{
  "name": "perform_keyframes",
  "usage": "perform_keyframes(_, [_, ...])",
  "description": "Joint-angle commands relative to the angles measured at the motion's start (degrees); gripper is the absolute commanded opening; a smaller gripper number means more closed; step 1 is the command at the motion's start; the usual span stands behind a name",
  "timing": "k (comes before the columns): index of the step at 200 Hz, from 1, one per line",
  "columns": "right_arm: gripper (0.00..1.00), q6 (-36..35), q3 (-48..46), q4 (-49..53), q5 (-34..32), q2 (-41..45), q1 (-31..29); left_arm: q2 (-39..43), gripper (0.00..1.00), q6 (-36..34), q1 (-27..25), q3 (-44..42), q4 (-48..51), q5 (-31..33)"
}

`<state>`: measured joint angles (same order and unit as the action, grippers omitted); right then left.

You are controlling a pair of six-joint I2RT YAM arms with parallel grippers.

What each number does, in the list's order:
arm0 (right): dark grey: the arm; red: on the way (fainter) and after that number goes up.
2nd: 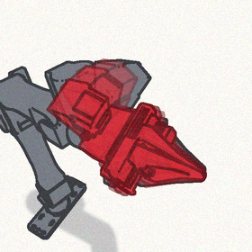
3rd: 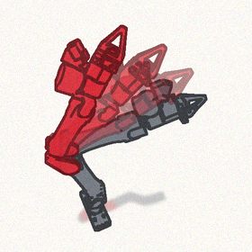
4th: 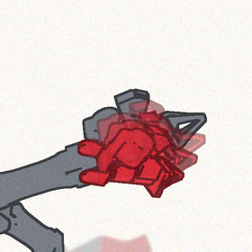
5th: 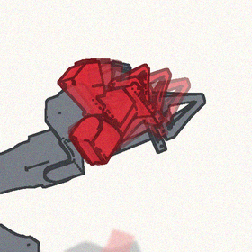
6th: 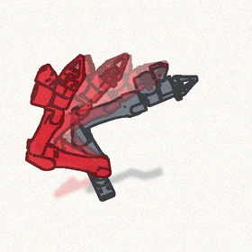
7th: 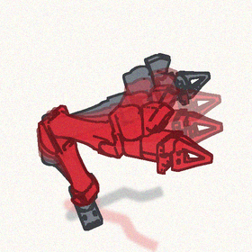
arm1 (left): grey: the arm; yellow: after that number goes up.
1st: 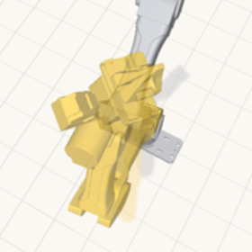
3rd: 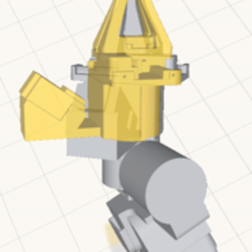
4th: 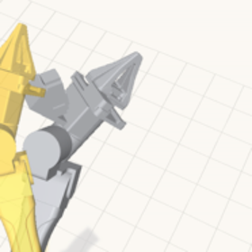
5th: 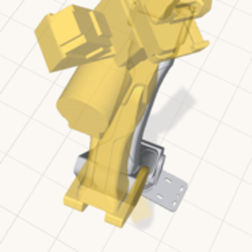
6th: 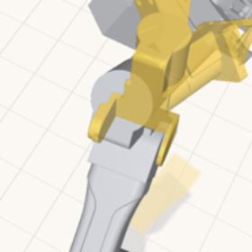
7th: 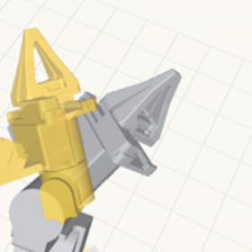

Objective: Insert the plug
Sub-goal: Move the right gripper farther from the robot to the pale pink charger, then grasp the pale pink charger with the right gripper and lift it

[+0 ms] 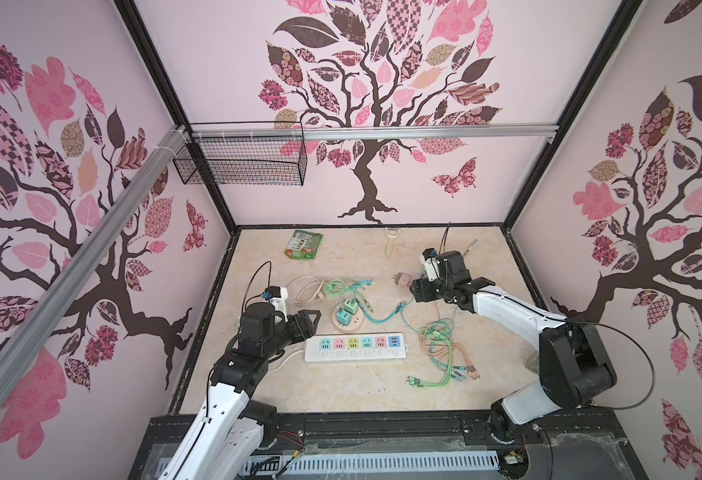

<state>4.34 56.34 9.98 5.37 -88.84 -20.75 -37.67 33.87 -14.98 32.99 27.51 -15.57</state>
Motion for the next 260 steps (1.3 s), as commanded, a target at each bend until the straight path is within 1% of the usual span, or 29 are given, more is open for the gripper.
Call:
perform_keyframes(1, [0.78, -1.6, 2.8, -0.3, 1.2, -2.6, 0.5, 0.9, 0.71, -1.5, 0.2, 3.0, 1.9, -0.2])
perform_keyframes(34, [0.76, -9.4, 7.7, 3.2, 4.4, -7.8, 0.6, 1.9, 0.71, -1.7, 0.3, 3.0, 2.3, -0.9])
perform_keyframes(52, [0.76, -12.8, 9.5, 3.1, 3.8, -10.2, 0.7, 2.7, 0.72, -2.0, 0.2, 3.0, 2.8, -1.2])
perform_keyframes(93, [0.75, -18.6, 16.3, 5.7, 2.7, -17.6, 1.3, 4.9, 0.72, -2.8, 0.3, 3.1, 4.7, -1.2])
perform_keyframes(125, [0.75, -22.3, 20.2, 7.4, 4.5, -22.9, 2.1, 6.2, 0.72, -3.2, 0.3, 2.8, 5.4, -1.1])
perform_keyframes(160, [0.74, -23.2, 23.6, 8.8, 4.5, -27.1, 3.0, 6.6, 0.72, -3.2, 0.2, 2.7, 5.5, -1.1])
perform_keyframes(226, [0.7, -23.7, 27.2, 9.8, 7.2, -31.7, 3.5, 7.3, 0.72, -3.1, 0.3, 2.3, 5.4, -1.0])
perform_keyframes(260, [0.69, -23.8, 29.4, 10.4, 7.3, -33.5, 3.5, 7.6, 0.72, -3.1, 0.3, 2.2, 5.3, -0.8])
